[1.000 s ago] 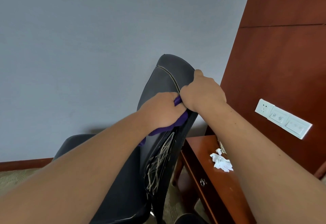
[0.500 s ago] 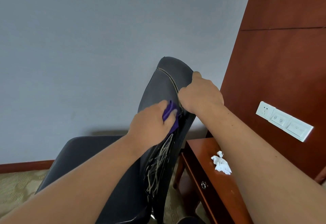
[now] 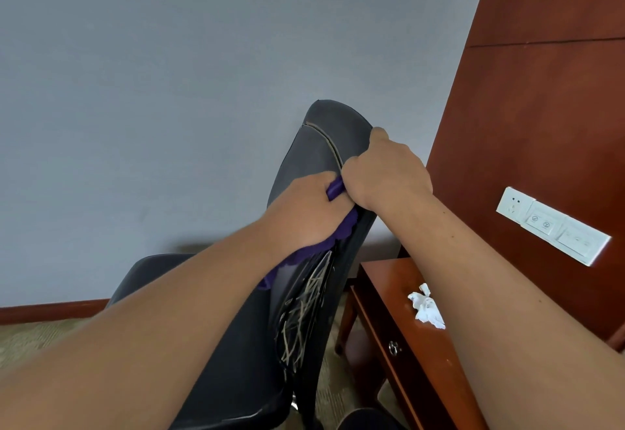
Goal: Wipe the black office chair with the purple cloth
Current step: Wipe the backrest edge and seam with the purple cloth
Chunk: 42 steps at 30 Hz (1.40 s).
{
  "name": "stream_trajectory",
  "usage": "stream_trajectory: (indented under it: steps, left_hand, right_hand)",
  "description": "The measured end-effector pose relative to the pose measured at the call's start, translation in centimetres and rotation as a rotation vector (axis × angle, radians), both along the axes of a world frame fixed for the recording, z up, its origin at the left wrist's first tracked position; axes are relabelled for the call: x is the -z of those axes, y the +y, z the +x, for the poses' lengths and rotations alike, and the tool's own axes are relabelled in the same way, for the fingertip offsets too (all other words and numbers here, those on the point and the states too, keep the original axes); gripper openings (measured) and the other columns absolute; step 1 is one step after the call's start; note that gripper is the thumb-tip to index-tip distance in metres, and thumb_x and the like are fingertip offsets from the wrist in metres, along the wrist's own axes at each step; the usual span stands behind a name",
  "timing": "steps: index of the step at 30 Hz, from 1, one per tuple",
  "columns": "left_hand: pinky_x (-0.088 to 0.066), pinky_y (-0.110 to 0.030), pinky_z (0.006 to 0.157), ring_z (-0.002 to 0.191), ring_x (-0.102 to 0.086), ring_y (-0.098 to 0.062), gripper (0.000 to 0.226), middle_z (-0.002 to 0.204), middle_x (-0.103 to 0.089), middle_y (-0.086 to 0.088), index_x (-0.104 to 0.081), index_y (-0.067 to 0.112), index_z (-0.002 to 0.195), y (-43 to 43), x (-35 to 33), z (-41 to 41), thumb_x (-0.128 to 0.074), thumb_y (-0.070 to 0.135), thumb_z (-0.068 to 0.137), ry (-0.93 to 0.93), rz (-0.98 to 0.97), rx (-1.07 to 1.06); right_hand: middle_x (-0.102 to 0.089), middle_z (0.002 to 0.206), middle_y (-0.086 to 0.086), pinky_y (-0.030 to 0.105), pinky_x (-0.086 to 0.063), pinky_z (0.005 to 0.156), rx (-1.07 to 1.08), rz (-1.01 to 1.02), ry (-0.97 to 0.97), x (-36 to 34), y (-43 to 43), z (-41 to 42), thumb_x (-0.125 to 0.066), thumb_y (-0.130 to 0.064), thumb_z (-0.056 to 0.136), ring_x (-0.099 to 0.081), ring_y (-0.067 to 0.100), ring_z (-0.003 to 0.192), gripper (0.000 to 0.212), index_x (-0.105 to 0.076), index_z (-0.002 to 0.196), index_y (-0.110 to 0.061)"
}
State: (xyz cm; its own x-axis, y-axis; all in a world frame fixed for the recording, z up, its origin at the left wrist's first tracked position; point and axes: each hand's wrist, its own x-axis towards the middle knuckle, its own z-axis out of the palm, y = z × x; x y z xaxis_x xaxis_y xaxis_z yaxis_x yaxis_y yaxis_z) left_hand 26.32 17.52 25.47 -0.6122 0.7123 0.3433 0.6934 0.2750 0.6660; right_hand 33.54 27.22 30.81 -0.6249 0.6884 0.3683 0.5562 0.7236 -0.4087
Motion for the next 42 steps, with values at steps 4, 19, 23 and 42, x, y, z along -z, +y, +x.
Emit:
stream_trajectory:
  steps: [4,19,23,42]
  left_hand:
    - [-0.041,-0.033,0.062,0.067,-0.053,-0.015,0.032,0.072,-0.055,0.005,-0.043,0.024,0.072,1.8,-0.8,-0.3,-0.048,0.037,0.1,0.136,-0.069,-0.094]
    - [-0.043,-0.036,0.065,0.071,-0.052,-0.023,0.024,0.072,-0.046,0.009,-0.04,0.021,0.09,1.3,1.2,0.1,-0.046,0.041,0.102,0.359,-0.027,-0.149]
    - [-0.039,-0.034,0.062,0.061,-0.046,-0.015,0.025,0.073,-0.045,0.011,-0.038,0.023,0.093,0.5,3.7,1.2,-0.04,0.045,0.103,0.366,0.093,-0.141]
    - [-0.034,-0.026,0.052,0.055,-0.043,-0.008,0.023,0.072,-0.041,0.016,-0.04,0.025,0.099,-0.4,6.1,1.9,-0.043,0.048,0.101,0.458,0.127,-0.153]
  right_hand:
    - [-0.051,0.098,0.007,0.037,-0.04,0.069,-0.013,-0.011,0.009,0.1,0.4,0.3,-0.044,-0.019,0.088,-0.052,0.029,0.088,0.062,-0.03,0.148,-0.013]
    - [-0.043,0.079,-0.001,0.034,-0.037,0.061,-0.004,-0.015,0.029,0.1,0.5,0.2,-0.044,-0.019,0.087,-0.052,0.027,0.082,0.05,-0.039,0.137,-0.014]
    - [-0.043,0.08,-0.001,0.034,-0.038,0.062,-0.02,-0.021,0.038,0.3,0.5,0.6,-0.043,-0.018,0.086,-0.053,0.027,0.083,0.054,-0.037,0.14,-0.014]
    - [-0.043,0.079,-0.001,0.034,-0.033,0.057,-0.015,0.0,0.046,0.4,0.8,0.3,-0.042,-0.019,0.087,-0.051,0.027,0.08,0.046,-0.041,0.132,-0.011]
